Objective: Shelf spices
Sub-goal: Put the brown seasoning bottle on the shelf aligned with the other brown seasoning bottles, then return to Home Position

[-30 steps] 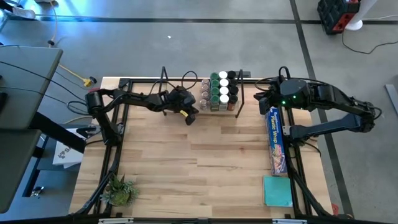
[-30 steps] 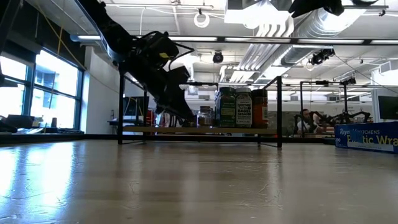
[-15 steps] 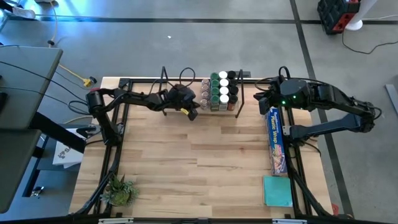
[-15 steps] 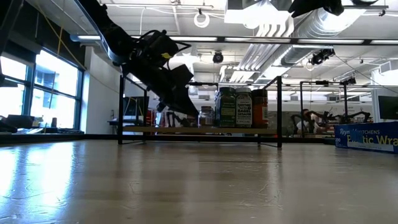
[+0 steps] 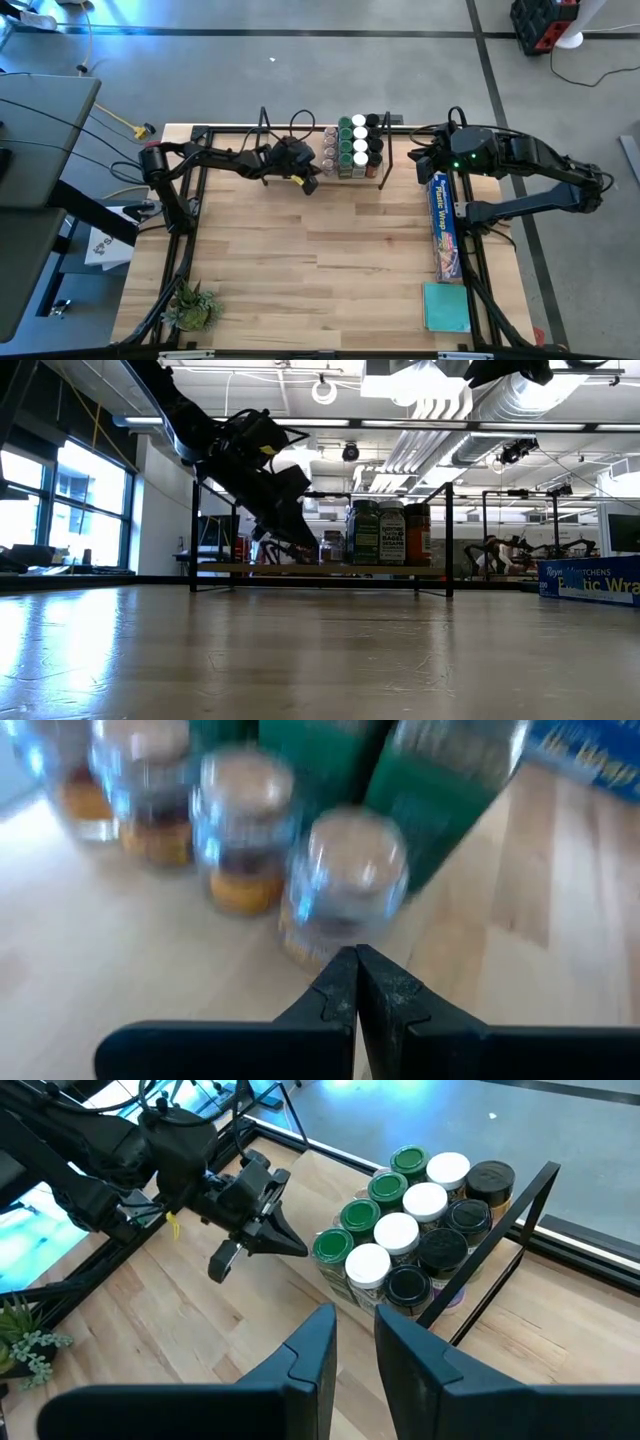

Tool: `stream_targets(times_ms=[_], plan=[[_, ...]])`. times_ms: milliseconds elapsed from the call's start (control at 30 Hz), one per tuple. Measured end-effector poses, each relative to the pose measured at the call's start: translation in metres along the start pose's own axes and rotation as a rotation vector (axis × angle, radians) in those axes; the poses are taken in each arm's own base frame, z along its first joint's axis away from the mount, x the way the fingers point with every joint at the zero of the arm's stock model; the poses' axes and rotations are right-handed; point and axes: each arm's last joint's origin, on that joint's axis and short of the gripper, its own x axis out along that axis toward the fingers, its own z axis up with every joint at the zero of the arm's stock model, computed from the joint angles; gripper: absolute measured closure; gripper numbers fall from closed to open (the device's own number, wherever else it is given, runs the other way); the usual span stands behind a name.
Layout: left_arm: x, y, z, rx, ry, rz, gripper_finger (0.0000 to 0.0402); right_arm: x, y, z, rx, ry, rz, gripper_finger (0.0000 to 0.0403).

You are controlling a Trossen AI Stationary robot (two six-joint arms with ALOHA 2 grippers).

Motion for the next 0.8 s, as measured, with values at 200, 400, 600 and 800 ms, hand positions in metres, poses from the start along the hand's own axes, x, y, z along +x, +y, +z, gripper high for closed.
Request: stream_targets(times_ms=[200, 400, 600, 800], plan=[[-0.002, 0.007, 0.004, -0.014, 0.042, 0.090, 0.0401, 0.000, 0.000, 0.000, 0.000, 0.005, 0.007, 0.0337], [-0.002, 0.005, 0.012, 0.009, -0.033, 0.065, 0.0401, 0.000, 0.000, 0.000, -0.004, 0.008, 0.011, 0.0337], [-0.002, 0.002, 0.011, 0.021, -0.021, 0.057, 0.0401, 0.000, 0.000, 0.000, -0.016, 0.011, 0.014, 0.0337], [-0.021, 0.000, 0.020, 0.003, -0.021, 0.068, 0.0401, -0.003, 0.000, -0.001, -0.024, 0.032, 0.059, 0.0337]])
